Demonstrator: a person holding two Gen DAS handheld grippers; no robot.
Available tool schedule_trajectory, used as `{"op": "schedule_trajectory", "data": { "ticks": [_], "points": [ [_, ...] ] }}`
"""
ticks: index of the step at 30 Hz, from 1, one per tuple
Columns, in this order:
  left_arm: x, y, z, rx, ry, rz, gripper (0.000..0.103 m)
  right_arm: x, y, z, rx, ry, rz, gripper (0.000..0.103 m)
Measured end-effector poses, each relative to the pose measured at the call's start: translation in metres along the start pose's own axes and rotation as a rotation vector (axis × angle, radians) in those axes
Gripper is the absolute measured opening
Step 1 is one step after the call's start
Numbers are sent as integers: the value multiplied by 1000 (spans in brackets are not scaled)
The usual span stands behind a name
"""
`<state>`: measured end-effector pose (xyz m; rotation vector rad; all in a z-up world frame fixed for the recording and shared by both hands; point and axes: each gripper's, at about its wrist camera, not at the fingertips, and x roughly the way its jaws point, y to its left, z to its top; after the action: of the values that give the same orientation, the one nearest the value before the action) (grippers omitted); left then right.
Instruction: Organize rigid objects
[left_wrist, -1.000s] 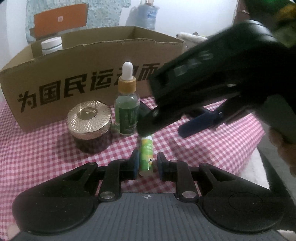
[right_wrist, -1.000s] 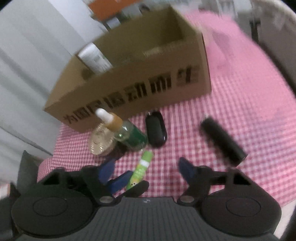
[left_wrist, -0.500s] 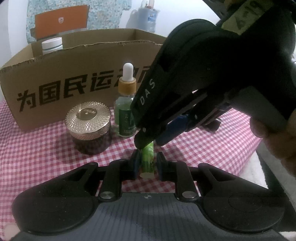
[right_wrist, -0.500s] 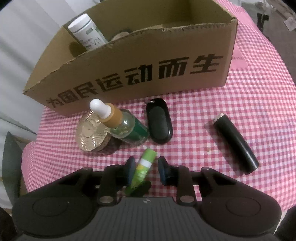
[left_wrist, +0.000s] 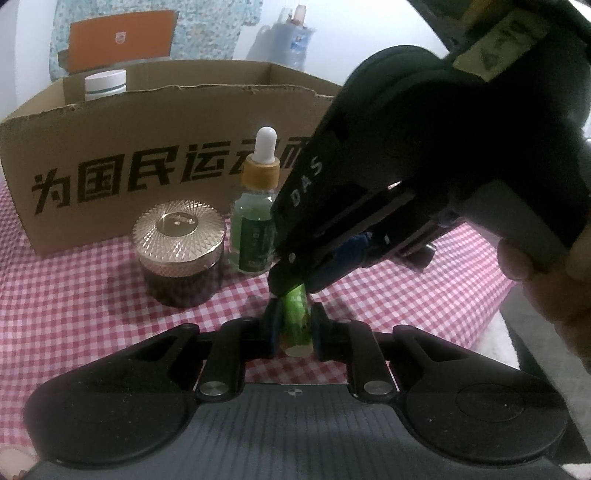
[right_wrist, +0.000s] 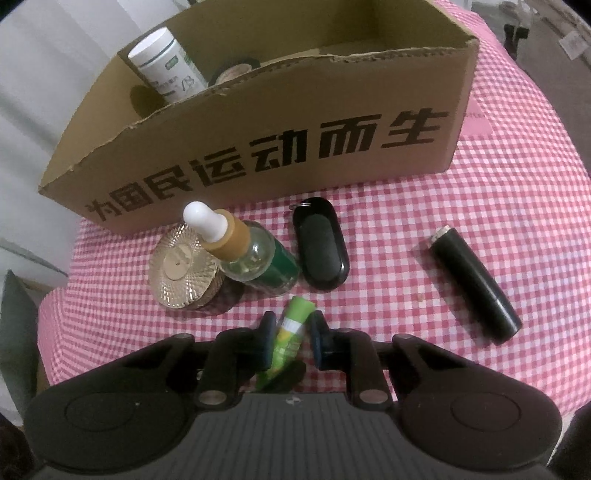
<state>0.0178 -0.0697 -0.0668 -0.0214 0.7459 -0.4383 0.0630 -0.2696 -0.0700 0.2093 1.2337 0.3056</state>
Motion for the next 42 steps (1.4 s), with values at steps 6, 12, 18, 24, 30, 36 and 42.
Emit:
{"op": "schedule_trajectory", "data": {
  "ticks": [6,12,18,24,30,36,42],
  "points": [
    [-18,-3,0,19,-35,12,15,-22,-8,-12,2,-56,37,17],
    [-50,-10,4,61,-115,42,15,-59,-7,-29,-31,-149,72,16],
    [-84,-16,22,99,-234,92,15,-105,13,-38,-104,-276,115,15],
    [-100,-8,65,126,-325,160,15,-143,36,-21,-193,-393,184,15],
    [-85,15,126,139,-298,176,15,-153,53,30,-240,-436,263,15],
    [-35,45,169,150,-145,170,15,-123,49,100,-192,-358,316,15],
    [22,71,184,140,51,150,15,-63,24,155,-56,-215,363,15]
  ]
}}
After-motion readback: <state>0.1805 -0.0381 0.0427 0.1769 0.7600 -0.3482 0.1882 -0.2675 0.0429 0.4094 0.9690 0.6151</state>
